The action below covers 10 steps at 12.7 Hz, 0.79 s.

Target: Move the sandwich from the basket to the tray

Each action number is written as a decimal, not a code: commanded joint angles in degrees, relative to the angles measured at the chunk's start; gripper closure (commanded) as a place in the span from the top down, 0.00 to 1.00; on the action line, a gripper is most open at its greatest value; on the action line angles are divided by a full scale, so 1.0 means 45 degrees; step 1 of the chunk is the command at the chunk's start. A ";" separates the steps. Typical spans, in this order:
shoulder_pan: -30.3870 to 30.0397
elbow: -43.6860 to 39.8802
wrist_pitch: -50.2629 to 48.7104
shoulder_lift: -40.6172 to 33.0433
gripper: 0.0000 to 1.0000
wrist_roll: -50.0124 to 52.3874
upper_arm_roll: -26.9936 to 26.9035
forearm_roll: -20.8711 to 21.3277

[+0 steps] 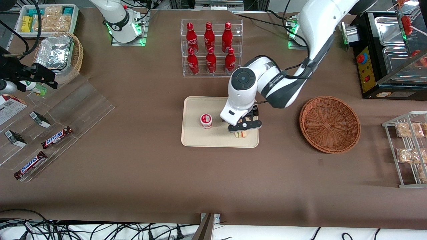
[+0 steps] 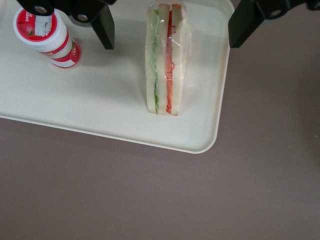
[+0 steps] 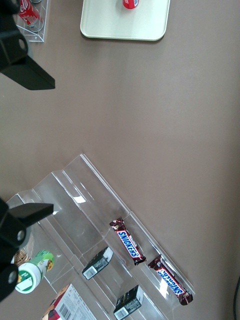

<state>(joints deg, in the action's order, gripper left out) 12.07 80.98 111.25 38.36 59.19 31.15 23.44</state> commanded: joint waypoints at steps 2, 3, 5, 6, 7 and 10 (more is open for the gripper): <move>-0.0686 -0.1686 -0.1986 -0.0476 1.00 0.0031 0.0030 -0.0404; -0.1153 -0.1726 -0.2027 -0.0554 1.00 0.0031 0.0088 -0.0617; -0.1391 -0.1805 -0.2067 -0.0711 1.00 0.0012 0.0031 -0.0737; -0.1586 -0.1824 -0.2067 -0.0711 1.00 0.0011 0.0050 -0.0698; -0.1607 -0.1844 -0.2067 -0.0711 1.00 -0.0047 0.0031 -0.0698; -0.2329 -0.2235 -0.2086 -0.0711 1.00 -0.0825 0.0089 -0.0795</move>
<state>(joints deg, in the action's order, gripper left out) 3.32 72.35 103.18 35.50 58.57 31.07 21.14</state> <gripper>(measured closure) 0.000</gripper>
